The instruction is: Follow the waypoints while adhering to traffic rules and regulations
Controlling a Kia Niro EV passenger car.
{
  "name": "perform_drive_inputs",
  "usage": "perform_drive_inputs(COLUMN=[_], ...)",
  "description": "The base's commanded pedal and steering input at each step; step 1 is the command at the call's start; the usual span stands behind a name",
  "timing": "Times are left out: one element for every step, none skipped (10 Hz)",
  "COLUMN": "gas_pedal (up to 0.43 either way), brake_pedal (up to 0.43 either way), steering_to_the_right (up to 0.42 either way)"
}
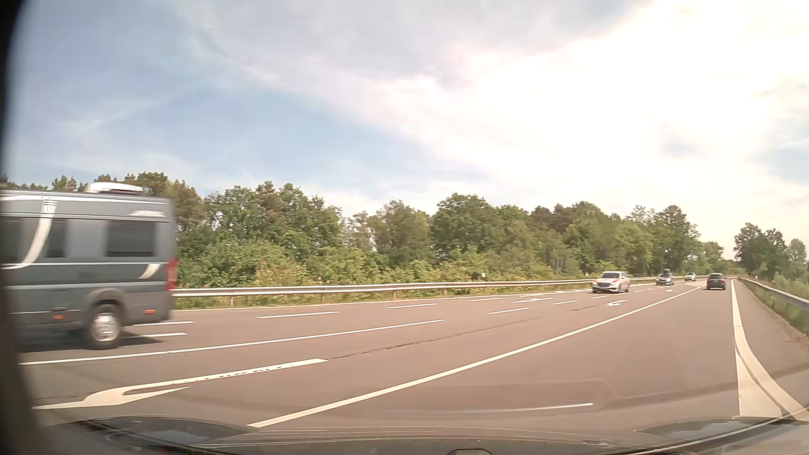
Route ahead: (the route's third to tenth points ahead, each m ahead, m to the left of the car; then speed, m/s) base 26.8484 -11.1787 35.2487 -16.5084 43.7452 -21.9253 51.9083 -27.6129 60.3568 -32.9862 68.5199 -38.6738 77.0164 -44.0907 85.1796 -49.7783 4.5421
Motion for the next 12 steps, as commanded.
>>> perform_drive_inputs(gas_pedal=[0.500,0.500,0.500,0.500,0.500,0.500,0.500,0.500,0.500,0.500,0.512,0.512], brake_pedal=[0.000,0.000,0.000,0.000,0.000,0.000,0.000,0.000,0.000,0.000,0.000,0.000], steering_to_the_right=[0.435,0.423,0.396,0.368,0.350,0.323,0.295,0.268,0.237,0.196,0.157,0.130])
